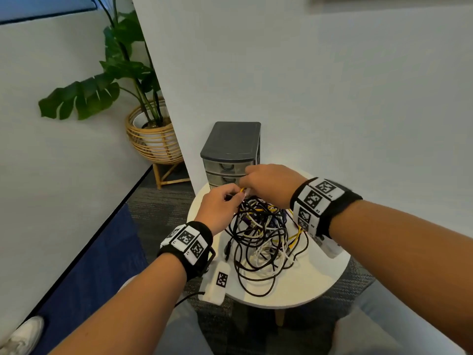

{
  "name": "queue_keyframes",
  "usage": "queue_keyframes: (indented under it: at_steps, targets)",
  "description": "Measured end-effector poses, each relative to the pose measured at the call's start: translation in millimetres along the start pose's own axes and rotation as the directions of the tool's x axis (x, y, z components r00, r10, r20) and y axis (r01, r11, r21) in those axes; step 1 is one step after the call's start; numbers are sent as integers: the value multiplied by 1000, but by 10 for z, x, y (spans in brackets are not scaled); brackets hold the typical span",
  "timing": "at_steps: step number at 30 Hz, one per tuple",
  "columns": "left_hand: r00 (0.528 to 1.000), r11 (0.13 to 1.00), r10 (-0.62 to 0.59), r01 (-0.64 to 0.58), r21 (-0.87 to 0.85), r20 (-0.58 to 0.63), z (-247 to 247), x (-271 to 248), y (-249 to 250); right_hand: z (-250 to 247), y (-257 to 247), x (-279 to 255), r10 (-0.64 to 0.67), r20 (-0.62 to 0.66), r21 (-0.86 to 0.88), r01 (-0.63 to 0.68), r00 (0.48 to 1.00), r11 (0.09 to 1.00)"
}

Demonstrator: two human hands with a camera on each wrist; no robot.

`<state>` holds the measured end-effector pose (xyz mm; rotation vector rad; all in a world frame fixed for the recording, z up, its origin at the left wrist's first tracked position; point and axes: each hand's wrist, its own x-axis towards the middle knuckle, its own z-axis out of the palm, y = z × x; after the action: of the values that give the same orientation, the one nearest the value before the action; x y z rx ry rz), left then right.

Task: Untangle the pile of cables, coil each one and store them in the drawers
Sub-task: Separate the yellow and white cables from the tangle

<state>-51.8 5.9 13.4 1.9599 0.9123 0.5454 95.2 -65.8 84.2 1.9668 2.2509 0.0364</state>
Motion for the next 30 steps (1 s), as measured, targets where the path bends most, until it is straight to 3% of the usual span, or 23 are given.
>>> queue_keyframes:
  at_steps: [3, 7, 11, 14, 17, 22, 26, 30]
  targets:
    - [1000, 1000, -20, 20, -3, 8, -3, -23, 12, -58, 49, 30, 42, 0, 133, -42, 999, 990]
    - [999, 999, -41, 41, -18, 11, 2, -4, -1, -132, 126, 45, 94, -19, 414, -78, 995, 907]
    - [1000, 999, -18, 19, -49, 20, 65, -22, 38, -222, 137, 63, 328, -107, 582, -209, 938, 786]
    - [1000, 999, -21, 20, -40, -9, 114, -41, 19, -291, 135, 86, 396, 0, 589, -320, 918, 742]
    - [997, 980, -81, 79, -182, -4, 132, -26, -11, -332, 139, 87, 422, 101, 600, -394, 901, 697]
    - [997, 948, -57, 67, -310, 43, 135, -49, 82, -294, 63, 80, 381, 105, 623, -360, 918, 695]
    - [999, 973, -31, 32, -228, 8, 230, -43, 122, -258, -124, 128, 285, 70, 574, -272, 956, 772]
    - [994, 943, -113, 105, -315, -6, 210, -34, 79, -296, 5, 94, 410, -89, 687, -242, 908, 685]
